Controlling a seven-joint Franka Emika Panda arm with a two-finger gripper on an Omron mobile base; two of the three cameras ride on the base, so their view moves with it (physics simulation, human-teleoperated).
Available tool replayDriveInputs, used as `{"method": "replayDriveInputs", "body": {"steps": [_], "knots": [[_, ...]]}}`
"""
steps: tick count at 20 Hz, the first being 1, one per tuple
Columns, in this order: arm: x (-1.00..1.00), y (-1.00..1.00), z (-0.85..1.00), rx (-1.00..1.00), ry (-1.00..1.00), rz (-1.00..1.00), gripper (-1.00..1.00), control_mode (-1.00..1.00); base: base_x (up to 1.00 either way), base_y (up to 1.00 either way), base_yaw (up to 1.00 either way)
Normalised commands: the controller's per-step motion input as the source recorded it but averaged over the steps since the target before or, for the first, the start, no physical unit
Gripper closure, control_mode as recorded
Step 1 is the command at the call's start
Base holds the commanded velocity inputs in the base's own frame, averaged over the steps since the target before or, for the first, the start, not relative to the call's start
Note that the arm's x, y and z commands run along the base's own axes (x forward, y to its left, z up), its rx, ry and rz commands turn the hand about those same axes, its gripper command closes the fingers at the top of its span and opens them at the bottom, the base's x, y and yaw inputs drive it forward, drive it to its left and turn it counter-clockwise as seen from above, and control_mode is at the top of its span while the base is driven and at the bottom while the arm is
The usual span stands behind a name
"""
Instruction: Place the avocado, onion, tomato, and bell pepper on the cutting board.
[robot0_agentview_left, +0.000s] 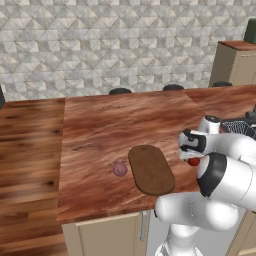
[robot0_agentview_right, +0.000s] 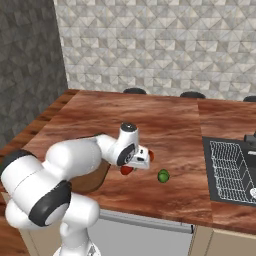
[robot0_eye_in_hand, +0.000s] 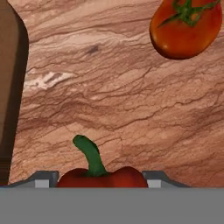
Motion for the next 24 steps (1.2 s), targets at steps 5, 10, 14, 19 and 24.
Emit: {"method": "replayDriveInputs", "body": {"steps": [5, 10, 14, 19, 24], "knots": [[-0.06, 0.31, 0.52, 0.01, 0.0, 0.03, 1.0, -1.0, 0.0, 0.0, 0.0], [0.0, 0.49, 0.36, 0.03, 0.0, 0.01, 1.0, -1.0, 0.0, 0.0, 0.0], [0.0, 0.54, 0.25, 0.04, 0.0, 0.0, 1.0, -1.0, 0.0, 0.0, 0.0], [0.05, 0.57, 0.11, 0.07, 0.0, 0.0, 1.0, -1.0, 0.0, 0.0, 0.0], [0.07, 0.59, 0.02, 0.07, 0.0, 0.0, 1.0, -1.0, 0.0, 0.0, 0.0]]}}
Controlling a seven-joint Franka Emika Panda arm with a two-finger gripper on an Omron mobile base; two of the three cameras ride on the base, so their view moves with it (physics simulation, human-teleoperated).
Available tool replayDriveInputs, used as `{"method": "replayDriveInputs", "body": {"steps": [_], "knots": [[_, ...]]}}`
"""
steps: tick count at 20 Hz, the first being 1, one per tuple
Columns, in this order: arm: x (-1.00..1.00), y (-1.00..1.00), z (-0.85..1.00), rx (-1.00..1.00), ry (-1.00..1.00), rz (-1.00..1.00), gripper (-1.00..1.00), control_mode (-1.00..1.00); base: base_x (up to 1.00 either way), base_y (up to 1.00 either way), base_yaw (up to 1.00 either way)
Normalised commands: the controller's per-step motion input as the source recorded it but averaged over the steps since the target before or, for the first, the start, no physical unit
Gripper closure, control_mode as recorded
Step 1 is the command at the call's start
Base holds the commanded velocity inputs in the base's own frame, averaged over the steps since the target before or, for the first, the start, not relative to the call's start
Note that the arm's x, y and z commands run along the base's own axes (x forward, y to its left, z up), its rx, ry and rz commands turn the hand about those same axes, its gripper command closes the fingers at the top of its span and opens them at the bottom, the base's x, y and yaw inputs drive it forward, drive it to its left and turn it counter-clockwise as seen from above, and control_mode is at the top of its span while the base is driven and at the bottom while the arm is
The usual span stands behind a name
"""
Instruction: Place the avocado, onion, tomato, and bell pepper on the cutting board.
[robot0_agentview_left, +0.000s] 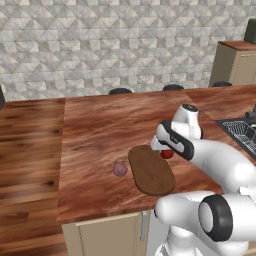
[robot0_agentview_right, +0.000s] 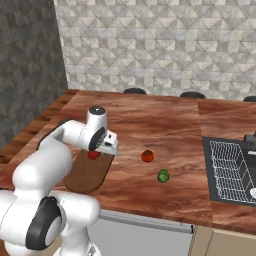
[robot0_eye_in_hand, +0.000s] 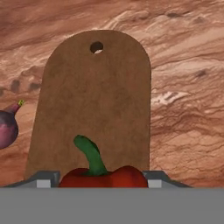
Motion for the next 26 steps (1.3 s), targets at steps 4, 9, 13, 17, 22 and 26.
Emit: {"method": "replayDriveInputs", "body": {"steps": [4, 9, 13, 17, 22, 26], "knots": [[0.18, 0.58, 0.0, 0.05, 0.0, 0.0, 1.0, -1.0, 0.0, 0.0, 0.0], [0.26, 0.46, -0.07, 0.0, 0.0, 0.0, 1.0, -1.0, 0.0, 0.0, 0.0], [0.29, 0.25, -0.13, -0.06, 0.0, -0.03, 1.0, -1.0, 0.0, 0.0, 0.0], [0.31, 0.09, -0.18, -0.12, 0.0, -0.05, 1.0, -1.0, 0.0, 0.0, 0.0], [0.35, 0.0, -0.18, -0.13, 0.0, -0.07, 1.0, -1.0, 0.0, 0.0, 0.0], [0.31, 0.0, -0.18, -0.07, -0.01, -0.04, 1.0, -1.0, 0.0, 0.0, 0.0]]}}
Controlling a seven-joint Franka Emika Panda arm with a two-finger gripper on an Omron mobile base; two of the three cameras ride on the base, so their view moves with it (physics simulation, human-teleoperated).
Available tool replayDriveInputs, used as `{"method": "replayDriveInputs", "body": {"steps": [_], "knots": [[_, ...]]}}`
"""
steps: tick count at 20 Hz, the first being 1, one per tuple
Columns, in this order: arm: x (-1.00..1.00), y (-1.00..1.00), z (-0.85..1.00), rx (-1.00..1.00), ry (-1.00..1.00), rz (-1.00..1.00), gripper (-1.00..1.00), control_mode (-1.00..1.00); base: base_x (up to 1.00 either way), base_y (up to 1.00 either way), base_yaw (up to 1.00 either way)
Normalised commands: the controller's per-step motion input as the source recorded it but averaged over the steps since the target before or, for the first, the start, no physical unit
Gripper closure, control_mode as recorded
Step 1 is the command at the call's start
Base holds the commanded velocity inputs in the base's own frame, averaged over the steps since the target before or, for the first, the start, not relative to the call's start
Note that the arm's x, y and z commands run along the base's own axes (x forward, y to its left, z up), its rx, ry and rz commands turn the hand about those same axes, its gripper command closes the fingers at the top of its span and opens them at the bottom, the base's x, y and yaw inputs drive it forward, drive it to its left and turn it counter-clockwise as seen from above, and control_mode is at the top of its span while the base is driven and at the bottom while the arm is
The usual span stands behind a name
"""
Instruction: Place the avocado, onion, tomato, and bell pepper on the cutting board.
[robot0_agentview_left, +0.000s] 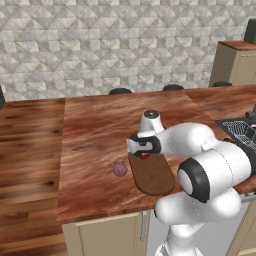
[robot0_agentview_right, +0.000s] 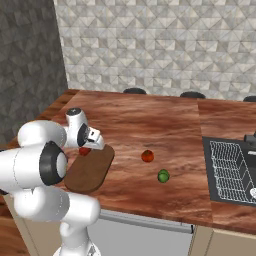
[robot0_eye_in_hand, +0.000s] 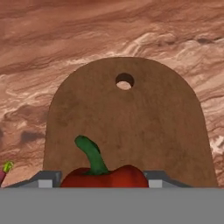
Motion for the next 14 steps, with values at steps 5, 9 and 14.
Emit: {"method": "replayDriveInputs", "body": {"steps": [5, 9, 14], "knots": [[0.25, 0.0, -0.3, -0.02, 0.0, -0.03, 1.0, -1.0, 0.0, 0.0, 0.0], [0.19, 0.0, -0.32, 0.0, 0.01, -0.02, 1.0, -1.0, 0.0, 0.0, 0.0], [0.15, 0.0, -0.25, 0.0, 0.02, -0.02, 1.0, -1.0, 0.0, 0.0, 0.0]]}}
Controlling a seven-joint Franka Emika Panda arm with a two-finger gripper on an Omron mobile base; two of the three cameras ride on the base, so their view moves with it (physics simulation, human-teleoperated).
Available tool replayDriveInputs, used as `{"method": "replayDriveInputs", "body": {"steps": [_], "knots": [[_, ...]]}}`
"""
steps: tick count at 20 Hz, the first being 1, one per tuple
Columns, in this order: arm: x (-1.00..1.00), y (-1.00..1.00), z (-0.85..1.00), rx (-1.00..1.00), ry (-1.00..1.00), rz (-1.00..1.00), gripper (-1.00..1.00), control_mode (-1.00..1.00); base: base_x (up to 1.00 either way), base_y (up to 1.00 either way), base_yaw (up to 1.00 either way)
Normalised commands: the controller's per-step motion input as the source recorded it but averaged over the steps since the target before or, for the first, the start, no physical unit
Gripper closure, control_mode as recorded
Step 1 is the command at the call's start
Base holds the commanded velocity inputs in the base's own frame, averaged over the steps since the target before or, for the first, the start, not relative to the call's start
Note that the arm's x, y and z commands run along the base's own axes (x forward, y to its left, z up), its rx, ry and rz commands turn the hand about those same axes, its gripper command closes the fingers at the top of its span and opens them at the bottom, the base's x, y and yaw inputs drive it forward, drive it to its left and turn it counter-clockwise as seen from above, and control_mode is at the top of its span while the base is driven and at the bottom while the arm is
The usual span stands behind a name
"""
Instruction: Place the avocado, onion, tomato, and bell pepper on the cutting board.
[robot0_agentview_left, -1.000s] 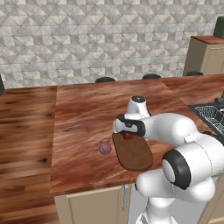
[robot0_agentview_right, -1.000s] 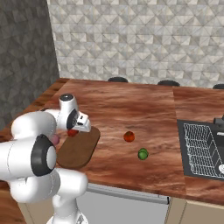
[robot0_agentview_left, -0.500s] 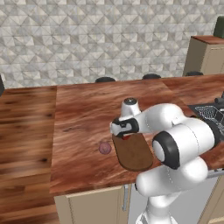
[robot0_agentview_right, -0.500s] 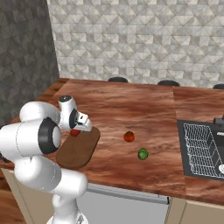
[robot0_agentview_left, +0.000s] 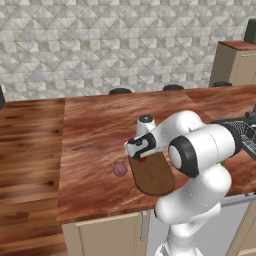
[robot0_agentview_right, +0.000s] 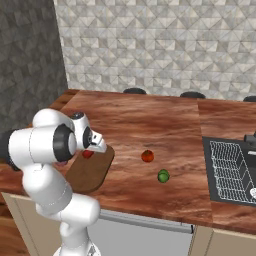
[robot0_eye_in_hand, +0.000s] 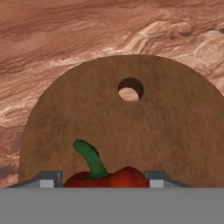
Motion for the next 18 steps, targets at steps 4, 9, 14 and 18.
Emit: {"method": "replayDriveInputs", "body": {"steps": [4, 9, 14, 18], "knots": [[0.04, 0.01, -0.23, -0.01, 0.01, 0.0, 1.0, -1.0, 0.0, 0.0, 0.0], [0.02, 0.0, -0.21, -0.01, 0.01, 0.0, 1.0, -1.0, 0.0, 0.0, 0.0], [0.0, 0.0, -0.13, 0.0, 0.02, 0.0, -1.0, -1.0, 0.0, 0.0, 0.0], [0.0, 0.0, -0.03, 0.0, 0.01, 0.0, -1.0, -1.0, 0.0, 0.0, 0.0]]}}
